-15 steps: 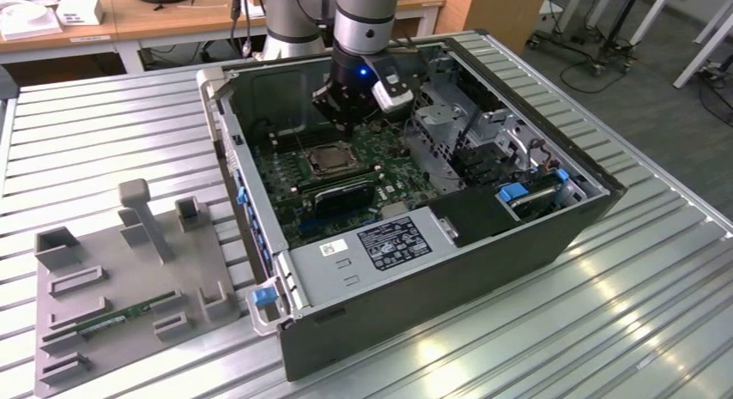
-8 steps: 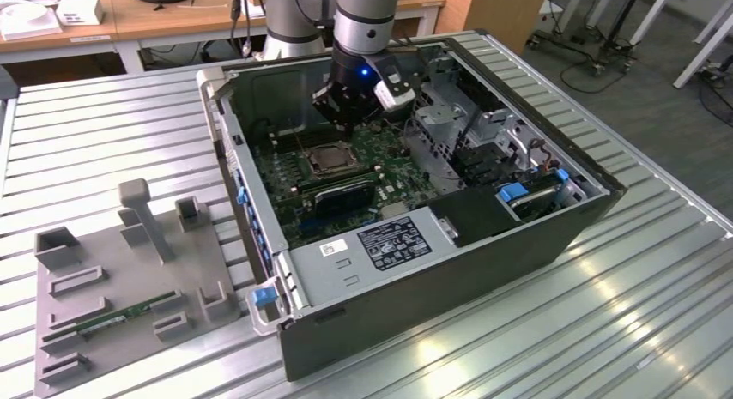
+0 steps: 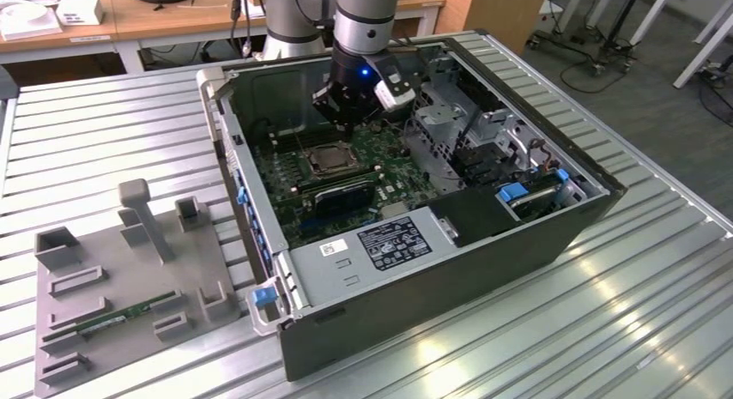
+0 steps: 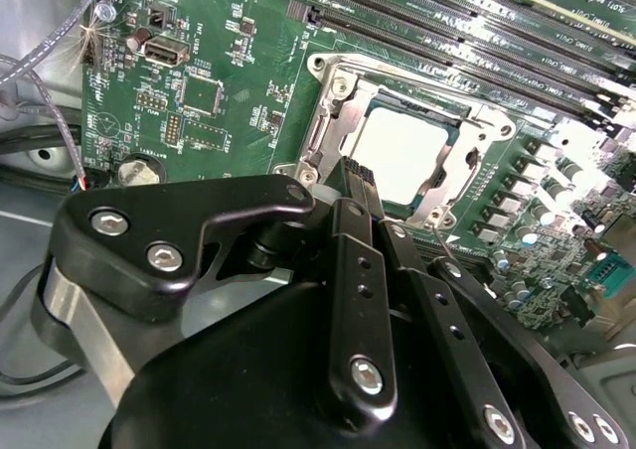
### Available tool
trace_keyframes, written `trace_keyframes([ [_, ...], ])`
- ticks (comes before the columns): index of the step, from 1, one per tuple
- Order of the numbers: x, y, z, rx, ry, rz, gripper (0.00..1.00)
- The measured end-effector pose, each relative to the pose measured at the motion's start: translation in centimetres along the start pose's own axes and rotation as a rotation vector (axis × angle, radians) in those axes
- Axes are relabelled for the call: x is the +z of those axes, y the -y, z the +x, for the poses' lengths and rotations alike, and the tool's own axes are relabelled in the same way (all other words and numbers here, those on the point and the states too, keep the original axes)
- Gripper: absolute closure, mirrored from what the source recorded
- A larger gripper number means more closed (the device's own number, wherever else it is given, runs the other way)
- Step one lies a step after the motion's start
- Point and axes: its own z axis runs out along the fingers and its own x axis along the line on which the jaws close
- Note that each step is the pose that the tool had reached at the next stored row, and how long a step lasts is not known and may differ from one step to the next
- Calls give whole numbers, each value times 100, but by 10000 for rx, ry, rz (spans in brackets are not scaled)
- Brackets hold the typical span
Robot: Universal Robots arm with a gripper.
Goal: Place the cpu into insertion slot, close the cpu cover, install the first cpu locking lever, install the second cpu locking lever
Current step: 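Close the cpu cover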
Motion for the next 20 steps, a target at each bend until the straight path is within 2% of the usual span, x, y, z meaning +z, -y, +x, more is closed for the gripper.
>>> trace_keyframes([
  [16, 0, 0, 0, -50, -3, 2, 89],
  [20, 1, 0, 0, -304, -15, 9, 89],
])
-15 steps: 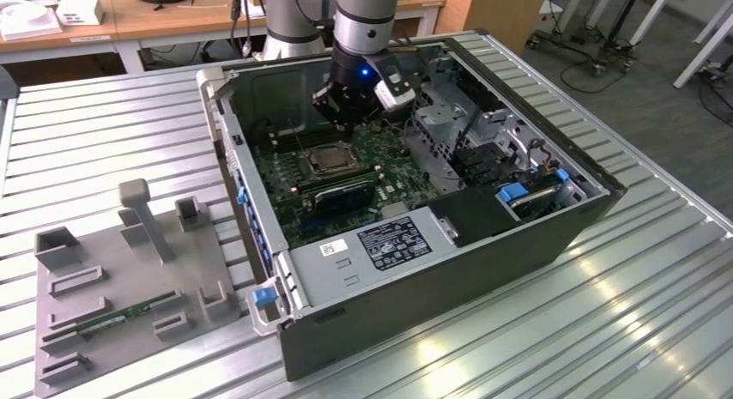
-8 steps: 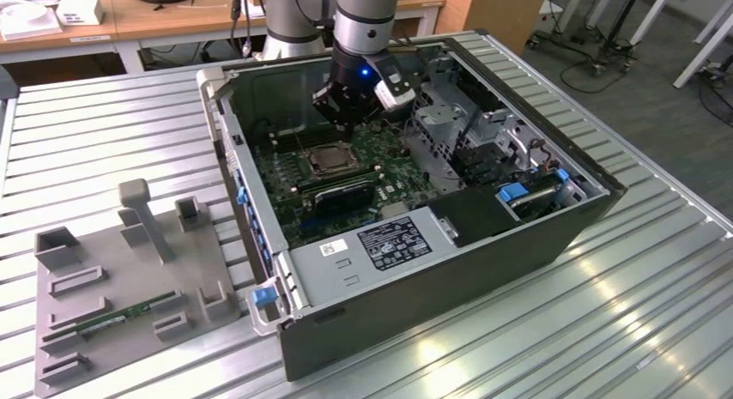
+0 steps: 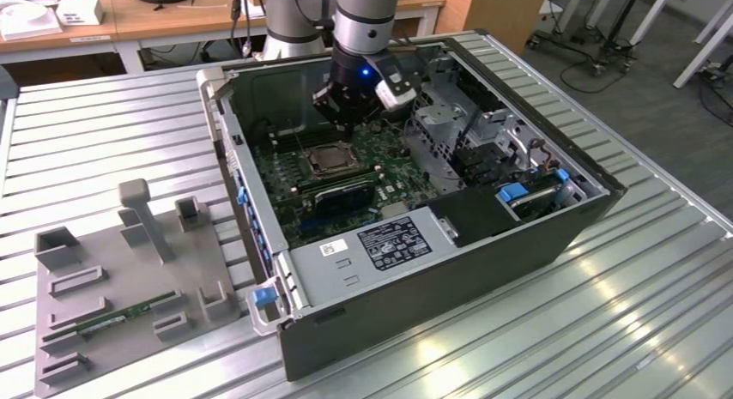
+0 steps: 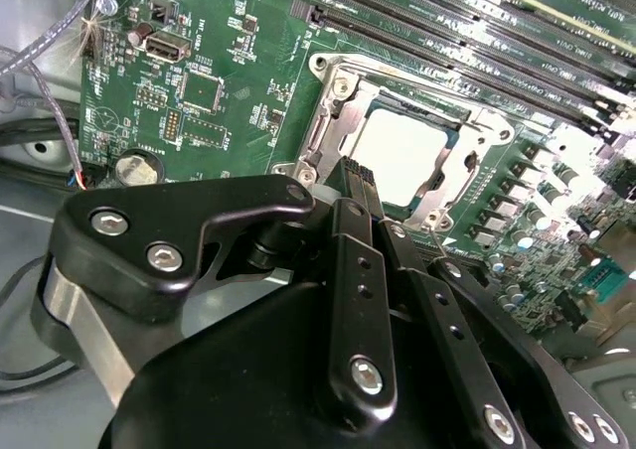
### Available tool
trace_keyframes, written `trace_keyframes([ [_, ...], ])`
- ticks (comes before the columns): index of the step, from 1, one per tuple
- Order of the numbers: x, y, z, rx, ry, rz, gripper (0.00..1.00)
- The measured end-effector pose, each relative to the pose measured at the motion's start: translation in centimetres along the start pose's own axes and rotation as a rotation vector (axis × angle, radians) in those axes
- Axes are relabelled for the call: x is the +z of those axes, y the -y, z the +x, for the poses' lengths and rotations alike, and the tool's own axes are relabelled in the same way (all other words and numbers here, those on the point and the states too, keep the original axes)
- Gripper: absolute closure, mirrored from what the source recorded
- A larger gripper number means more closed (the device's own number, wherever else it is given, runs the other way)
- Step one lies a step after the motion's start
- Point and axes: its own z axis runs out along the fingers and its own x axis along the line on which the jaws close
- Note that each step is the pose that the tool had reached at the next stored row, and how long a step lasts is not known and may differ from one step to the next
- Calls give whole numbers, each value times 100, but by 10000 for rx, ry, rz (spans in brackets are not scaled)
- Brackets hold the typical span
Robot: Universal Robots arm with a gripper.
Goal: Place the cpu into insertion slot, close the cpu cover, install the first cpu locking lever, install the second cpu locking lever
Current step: 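Close the cpu cover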
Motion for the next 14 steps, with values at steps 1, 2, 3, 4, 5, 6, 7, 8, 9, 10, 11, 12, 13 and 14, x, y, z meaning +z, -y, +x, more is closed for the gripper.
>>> trace_keyframes([
  [1, 0, 0, 0, -115, -6, 4, 89],
  [2, 0, 0, 0, -233, -12, 7, 89],
  [3, 0, 0, 0, -350, -18, 11, 89],
  [4, 0, 0, 0, -449, -23, 14, 89],
  [5, 0, 0, 0, -490, -25, 16, 89],
  [6, 0, 0, 0, -493, -26, 16, 89],
  [7, 0, 0, 0, -494, -26, 16, 89],
  [8, 0, 0, 0, -495, -26, 16, 89],
  [9, 0, 0, 0, -499, -26, 16, 89],
  [10, 0, 0, 0, -527, -28, 17, 89],
  [11, 1, 0, 0, -649, -34, 20, 89],
  [12, 1, 0, 0, -801, -42, 24, 89],
  [13, 2, 0, 0, -985, -51, 30, 89],
  [14, 2, 0, 0, -1165, -60, 36, 89],
])
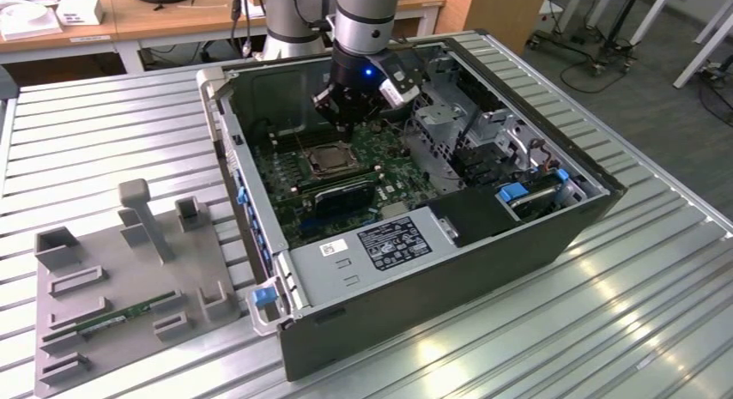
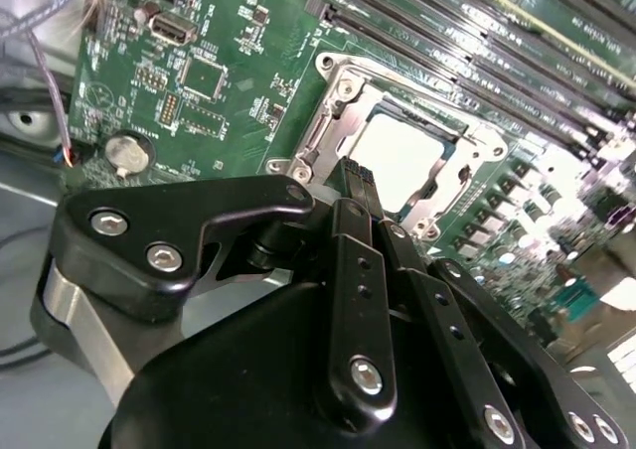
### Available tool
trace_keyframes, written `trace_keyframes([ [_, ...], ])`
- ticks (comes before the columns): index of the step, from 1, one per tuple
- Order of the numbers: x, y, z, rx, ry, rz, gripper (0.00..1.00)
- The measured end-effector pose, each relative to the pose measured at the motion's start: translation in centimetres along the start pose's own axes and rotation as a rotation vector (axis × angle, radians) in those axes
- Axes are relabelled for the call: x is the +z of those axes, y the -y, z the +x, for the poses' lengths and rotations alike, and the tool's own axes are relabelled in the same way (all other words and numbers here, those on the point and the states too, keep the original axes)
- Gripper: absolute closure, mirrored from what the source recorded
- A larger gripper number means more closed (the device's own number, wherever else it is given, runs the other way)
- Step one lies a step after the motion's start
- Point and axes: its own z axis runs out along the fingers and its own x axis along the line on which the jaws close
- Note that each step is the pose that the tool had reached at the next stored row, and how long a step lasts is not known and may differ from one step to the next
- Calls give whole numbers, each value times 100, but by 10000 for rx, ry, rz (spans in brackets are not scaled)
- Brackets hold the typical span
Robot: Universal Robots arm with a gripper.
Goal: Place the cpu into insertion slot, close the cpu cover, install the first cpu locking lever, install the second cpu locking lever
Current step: 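Close the cpu cover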
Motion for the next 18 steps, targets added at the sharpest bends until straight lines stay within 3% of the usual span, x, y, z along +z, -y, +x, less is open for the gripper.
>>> trace_keyframes([
  [4, 2, 0, 0, -704, -37, 24, 89],
  [8, 14, 1, 16, -951, -41, 28, 89],
  [11, 40, 5, 54, -984, 16, 30, 89],
  [16, 89, 12, 134, -1008, 173, 32, 89],
  [18, 90, 13, 137, -1009, 179, 37, 89],
])
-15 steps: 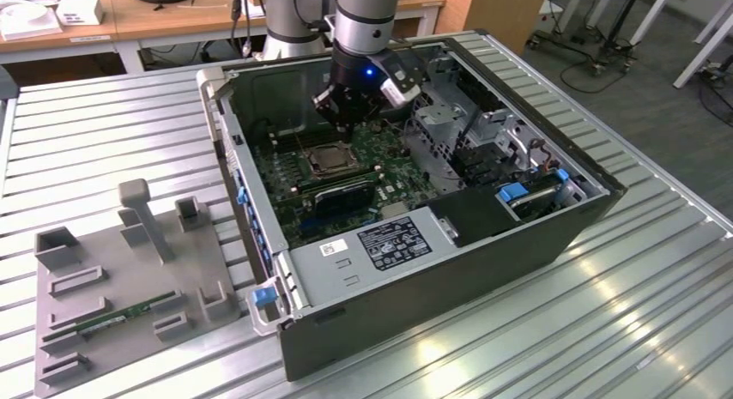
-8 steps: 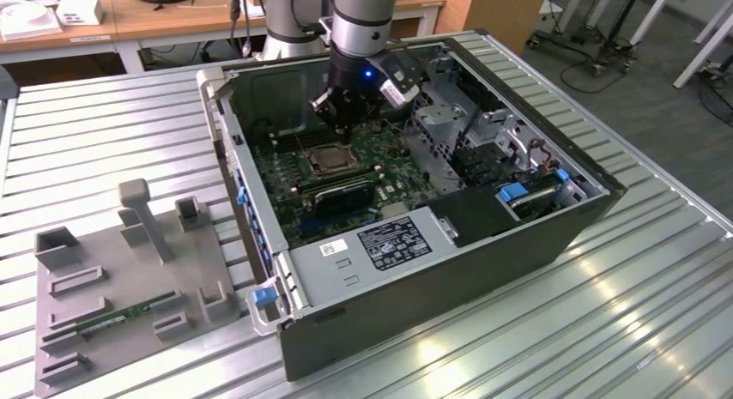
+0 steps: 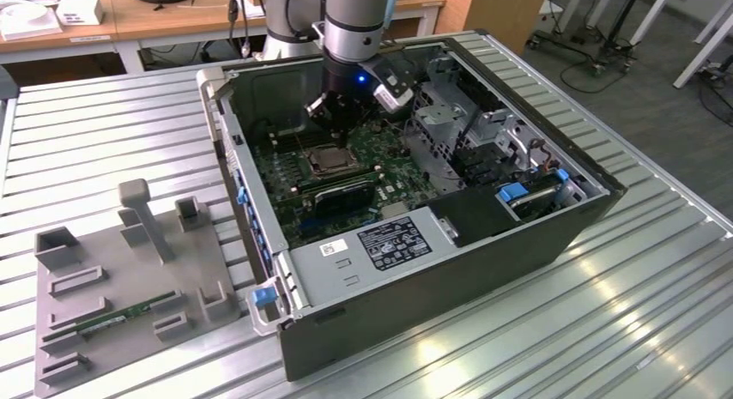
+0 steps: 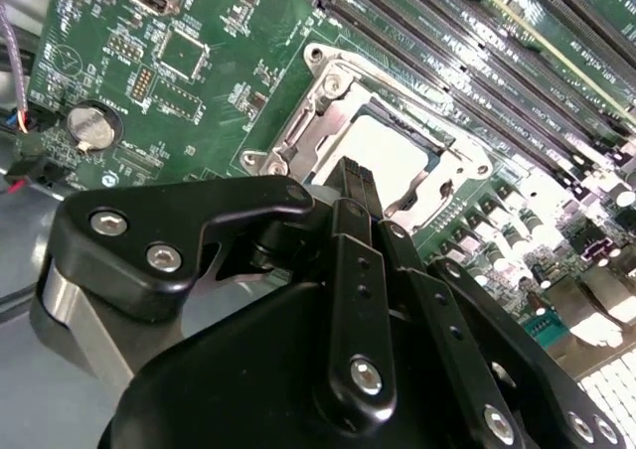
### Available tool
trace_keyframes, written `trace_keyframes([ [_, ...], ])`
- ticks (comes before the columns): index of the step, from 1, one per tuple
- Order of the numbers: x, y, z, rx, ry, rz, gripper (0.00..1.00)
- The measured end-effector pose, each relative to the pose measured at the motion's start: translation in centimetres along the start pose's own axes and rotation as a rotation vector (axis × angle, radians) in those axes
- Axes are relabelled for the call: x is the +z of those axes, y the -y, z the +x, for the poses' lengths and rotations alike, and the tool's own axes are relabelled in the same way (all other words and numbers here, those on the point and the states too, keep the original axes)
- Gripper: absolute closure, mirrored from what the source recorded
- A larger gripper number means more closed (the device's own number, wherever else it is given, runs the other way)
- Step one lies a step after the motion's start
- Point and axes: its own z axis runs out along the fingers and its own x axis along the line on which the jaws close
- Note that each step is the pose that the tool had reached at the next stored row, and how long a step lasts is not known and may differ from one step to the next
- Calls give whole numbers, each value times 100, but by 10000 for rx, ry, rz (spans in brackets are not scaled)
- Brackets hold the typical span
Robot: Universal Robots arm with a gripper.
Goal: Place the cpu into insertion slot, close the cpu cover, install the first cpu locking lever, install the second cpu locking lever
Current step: 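Close the cpu cover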
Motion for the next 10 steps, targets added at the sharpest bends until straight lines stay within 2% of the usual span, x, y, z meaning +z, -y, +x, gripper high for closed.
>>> trace_keyframes([
  [3, 1, 0, 0, -1, 1, 0, 89],
  [5, 2, -1, 18, -1, 33, 0, 89],
  [7, 10, -3, 61, -6, 142, 4, 89],
  [10, 32, -4, 116, -10, 346, 15, 89],
])
